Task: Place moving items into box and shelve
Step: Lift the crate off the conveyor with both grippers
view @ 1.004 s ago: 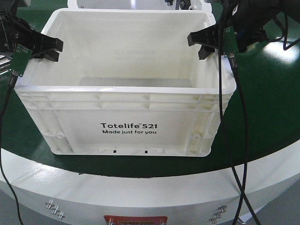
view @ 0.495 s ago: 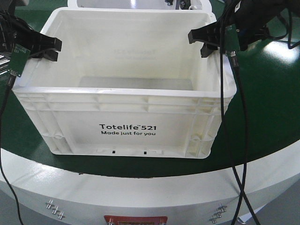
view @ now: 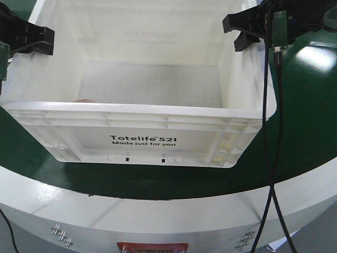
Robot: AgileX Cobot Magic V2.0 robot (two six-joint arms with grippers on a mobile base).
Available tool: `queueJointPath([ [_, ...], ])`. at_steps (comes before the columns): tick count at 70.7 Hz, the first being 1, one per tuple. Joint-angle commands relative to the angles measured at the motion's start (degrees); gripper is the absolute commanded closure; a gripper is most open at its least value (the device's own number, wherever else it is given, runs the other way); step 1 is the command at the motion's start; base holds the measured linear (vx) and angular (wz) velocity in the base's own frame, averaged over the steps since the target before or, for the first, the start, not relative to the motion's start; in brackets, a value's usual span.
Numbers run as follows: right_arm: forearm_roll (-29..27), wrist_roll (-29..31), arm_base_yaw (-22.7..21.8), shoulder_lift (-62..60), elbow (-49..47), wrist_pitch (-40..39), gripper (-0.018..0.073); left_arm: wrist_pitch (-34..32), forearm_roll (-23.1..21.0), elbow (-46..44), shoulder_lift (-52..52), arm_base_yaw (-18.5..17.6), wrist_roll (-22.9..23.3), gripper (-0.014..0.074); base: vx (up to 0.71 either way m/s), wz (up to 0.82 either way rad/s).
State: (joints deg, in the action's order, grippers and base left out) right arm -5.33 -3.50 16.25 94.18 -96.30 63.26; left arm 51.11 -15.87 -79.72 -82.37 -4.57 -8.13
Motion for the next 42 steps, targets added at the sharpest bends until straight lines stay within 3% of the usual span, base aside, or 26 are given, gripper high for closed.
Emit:
queueJointPath([
  [1, -1.4, 1.8, 0.0, -4.7, -2.3, -4.7, 0.0571, -4.9, -3.1, -2.1, 4.1, -0.4, -0.7, 0.0617, 0.00, 0.00],
  [42, -3.4, 1.8, 0.1, -10.9, -2.3, 5.8, 0.0571, 4.9, -3.0, -2.1, 9.2, -0.4, -0.7, 0.0617, 0.00, 0.00],
])
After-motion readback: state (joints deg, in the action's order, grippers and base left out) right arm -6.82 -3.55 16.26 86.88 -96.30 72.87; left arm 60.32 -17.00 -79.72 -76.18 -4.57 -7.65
